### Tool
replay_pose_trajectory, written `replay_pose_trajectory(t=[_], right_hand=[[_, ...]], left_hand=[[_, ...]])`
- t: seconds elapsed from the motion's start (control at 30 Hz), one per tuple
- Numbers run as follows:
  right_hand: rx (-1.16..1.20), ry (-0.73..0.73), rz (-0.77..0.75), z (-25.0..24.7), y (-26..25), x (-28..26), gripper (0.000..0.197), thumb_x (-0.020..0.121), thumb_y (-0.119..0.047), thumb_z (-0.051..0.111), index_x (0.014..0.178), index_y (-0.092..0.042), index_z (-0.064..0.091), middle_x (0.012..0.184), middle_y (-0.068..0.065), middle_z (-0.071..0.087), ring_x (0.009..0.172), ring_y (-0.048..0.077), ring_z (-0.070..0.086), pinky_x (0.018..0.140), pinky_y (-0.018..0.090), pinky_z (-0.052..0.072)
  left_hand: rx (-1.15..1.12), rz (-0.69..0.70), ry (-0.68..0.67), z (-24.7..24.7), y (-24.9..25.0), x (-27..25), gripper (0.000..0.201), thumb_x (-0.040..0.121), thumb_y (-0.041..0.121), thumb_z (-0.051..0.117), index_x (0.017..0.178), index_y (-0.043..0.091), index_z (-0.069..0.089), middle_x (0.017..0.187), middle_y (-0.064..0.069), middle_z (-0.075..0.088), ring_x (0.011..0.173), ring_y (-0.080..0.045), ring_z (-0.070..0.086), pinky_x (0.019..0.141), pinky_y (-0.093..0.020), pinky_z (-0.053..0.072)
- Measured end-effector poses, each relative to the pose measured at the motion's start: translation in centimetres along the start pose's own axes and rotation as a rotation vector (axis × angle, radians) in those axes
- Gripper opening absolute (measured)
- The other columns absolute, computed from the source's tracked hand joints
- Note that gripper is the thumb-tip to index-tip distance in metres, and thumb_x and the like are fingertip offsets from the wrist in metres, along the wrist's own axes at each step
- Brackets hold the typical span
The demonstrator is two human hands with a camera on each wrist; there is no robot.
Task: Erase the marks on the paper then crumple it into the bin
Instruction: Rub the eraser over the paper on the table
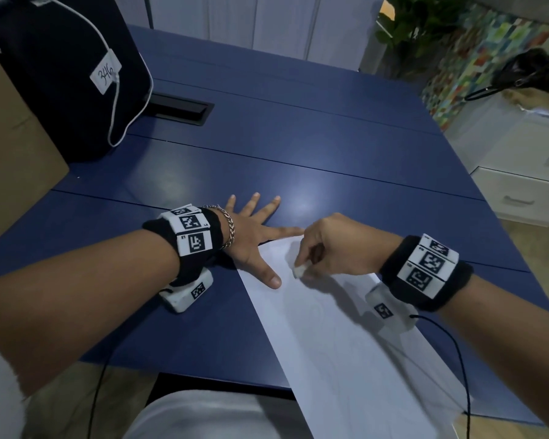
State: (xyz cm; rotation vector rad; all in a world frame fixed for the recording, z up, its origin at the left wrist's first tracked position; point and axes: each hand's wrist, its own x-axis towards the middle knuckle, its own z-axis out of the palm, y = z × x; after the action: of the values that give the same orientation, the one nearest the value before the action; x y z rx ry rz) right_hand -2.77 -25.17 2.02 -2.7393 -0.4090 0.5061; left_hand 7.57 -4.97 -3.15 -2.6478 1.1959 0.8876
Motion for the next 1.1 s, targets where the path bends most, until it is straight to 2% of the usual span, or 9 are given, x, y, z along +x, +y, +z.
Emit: replay_pose_trajectory(t=[0.07,0.2,0.37,0.43,0.53,0.67,0.83,1.0,1.1], right_hand=[[0.006,0.004,0.005,-0.2,0.0,0.2,0.018,0.079,-0.023,0.084,0.096,-0.03,0.083,0.084,-0.011,0.073,0.074,-0.002,0.066,0.063,0.006,0.044],[-0.083,0.276,0.021,0.4,0.3,1.3,0.021,0.083,-0.015,0.074,0.102,-0.02,0.083,0.088,-0.005,0.07,0.079,0.012,0.066,0.074,0.023,0.051],[0.0,0.016,-0.009,0.2,-0.3,0.2,0.019,0.08,-0.022,0.081,0.097,-0.029,0.083,0.083,-0.014,0.07,0.07,-0.005,0.064,0.064,0.007,0.045],[-0.027,0.084,-0.007,-0.1,0.2,0.5,0.021,0.08,-0.021,0.08,0.099,-0.027,0.084,0.083,-0.015,0.067,0.069,-0.005,0.061,0.065,0.007,0.042],[-0.054,0.22,0.012,0.4,0.6,0.4,0.023,0.08,-0.016,0.077,0.102,-0.02,0.082,0.087,-0.009,0.068,0.069,0.002,0.059,0.071,0.02,0.048],[-0.027,0.008,-0.035,0.9,-0.3,-1.4,0.021,0.079,-0.017,0.078,0.097,-0.027,0.082,0.081,-0.011,0.071,0.068,-0.002,0.062,0.063,0.007,0.043],[-0.034,0.18,0.008,0.8,0.5,-1.3,0.017,0.081,-0.019,0.078,0.097,-0.025,0.082,0.082,-0.012,0.064,0.067,-0.003,0.057,0.063,0.012,0.042],[-0.059,0.045,-0.019,1.5,0.1,-3.6,0.017,0.081,-0.019,0.077,0.095,-0.026,0.082,0.088,-0.01,0.07,0.07,-0.006,0.059,0.063,0.006,0.042],[-0.062,0.119,0.085,1.1,1.9,-5.2,0.017,0.08,-0.02,0.078,0.095,-0.028,0.081,0.086,-0.018,0.067,0.07,-0.007,0.058,0.065,0.007,0.041]], left_hand=[[0.002,-0.003,-0.001,0.0,0.0,-0.1,0.121,0.052,0.105,0.062,0.138,0.084,-0.02,0.16,0.008,-0.052,0.147,-0.034,-0.048,0.114,-0.075,-0.025],[0.015,-0.005,-0.001,0.0,0.0,0.1,0.124,0.052,0.106,0.06,0.145,0.078,-0.017,0.16,0.008,-0.052,0.147,-0.033,-0.049,0.114,-0.071,-0.029],[0.015,-0.006,0.004,0.0,0.0,0.1,0.122,0.053,0.105,0.061,0.143,0.081,-0.017,0.161,0.007,-0.052,0.148,-0.035,-0.047,0.114,-0.073,-0.027],[0.016,-0.004,0.003,0.0,0.0,0.2,0.122,0.052,0.105,0.061,0.142,0.082,-0.018,0.16,0.008,-0.052,0.147,-0.035,-0.047,0.114,-0.074,-0.025],[0.012,-0.001,0.003,0.0,0.0,0.1,0.121,0.051,0.105,0.061,0.139,0.083,-0.02,0.16,0.008,-0.052,0.148,-0.035,-0.048,0.115,-0.076,-0.023],[-0.011,0.016,0.014,0.1,-0.1,0.0,0.119,0.054,0.102,0.064,0.139,0.085,-0.017,0.162,0.007,-0.05,0.148,-0.035,-0.047,0.114,-0.076,-0.023],[-0.001,0.02,0.012,0.0,0.0,-0.1,0.118,0.056,0.102,0.065,0.14,0.084,-0.017,0.161,0.008,-0.051,0.148,-0.036,-0.047,0.114,-0.076,-0.024],[0.014,0.016,0.003,-0.4,0.2,-0.4,0.116,0.059,0.1,0.064,0.14,0.084,-0.017,0.164,0.006,-0.047,0.151,-0.038,-0.043,0.115,-0.076,-0.022],[0.032,0.034,0.016,-0.6,0.6,-0.6,0.118,0.059,0.099,0.062,0.146,0.079,-0.016,0.166,0.004,-0.044,0.154,-0.041,-0.037,0.117,-0.075,-0.02]])
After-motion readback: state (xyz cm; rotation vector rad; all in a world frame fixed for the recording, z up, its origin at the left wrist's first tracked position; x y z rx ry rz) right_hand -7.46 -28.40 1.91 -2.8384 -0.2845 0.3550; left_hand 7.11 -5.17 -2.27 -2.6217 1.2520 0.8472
